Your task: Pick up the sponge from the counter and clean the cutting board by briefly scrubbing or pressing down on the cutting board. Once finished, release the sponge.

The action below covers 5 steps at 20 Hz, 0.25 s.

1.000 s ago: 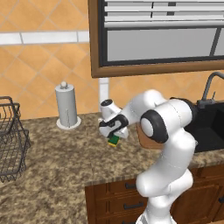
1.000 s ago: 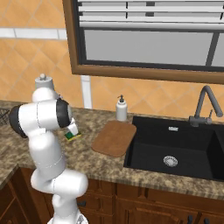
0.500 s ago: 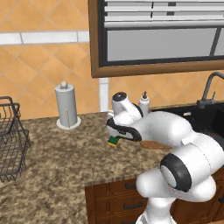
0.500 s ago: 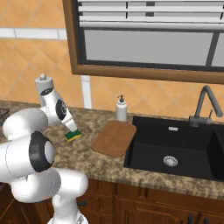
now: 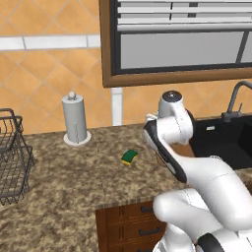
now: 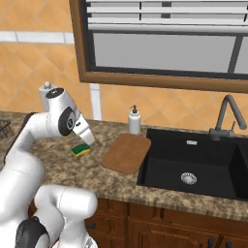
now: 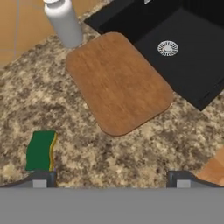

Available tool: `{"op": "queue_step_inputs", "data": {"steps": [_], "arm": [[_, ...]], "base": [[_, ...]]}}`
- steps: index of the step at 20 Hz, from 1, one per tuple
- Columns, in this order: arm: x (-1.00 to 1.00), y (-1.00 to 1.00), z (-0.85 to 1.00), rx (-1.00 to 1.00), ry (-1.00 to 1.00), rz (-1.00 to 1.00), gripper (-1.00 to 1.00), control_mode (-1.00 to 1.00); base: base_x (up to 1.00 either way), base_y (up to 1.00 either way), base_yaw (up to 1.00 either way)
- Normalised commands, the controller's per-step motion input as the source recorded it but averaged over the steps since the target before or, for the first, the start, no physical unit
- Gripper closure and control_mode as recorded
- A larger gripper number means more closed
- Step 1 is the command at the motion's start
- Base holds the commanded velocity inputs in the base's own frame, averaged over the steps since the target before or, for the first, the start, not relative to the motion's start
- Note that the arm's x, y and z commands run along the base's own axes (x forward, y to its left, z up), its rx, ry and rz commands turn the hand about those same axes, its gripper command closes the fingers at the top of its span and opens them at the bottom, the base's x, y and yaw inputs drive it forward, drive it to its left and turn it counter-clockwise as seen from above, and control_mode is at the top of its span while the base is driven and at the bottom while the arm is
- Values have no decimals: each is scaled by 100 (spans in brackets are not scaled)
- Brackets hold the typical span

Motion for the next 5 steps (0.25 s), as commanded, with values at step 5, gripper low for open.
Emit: {"op": "queue_step_inputs", "data": {"steps": [5], "arm": [[-70, -77, 27, 4, -4, 12, -100, -100]], "base": [[0, 0, 0]]}}
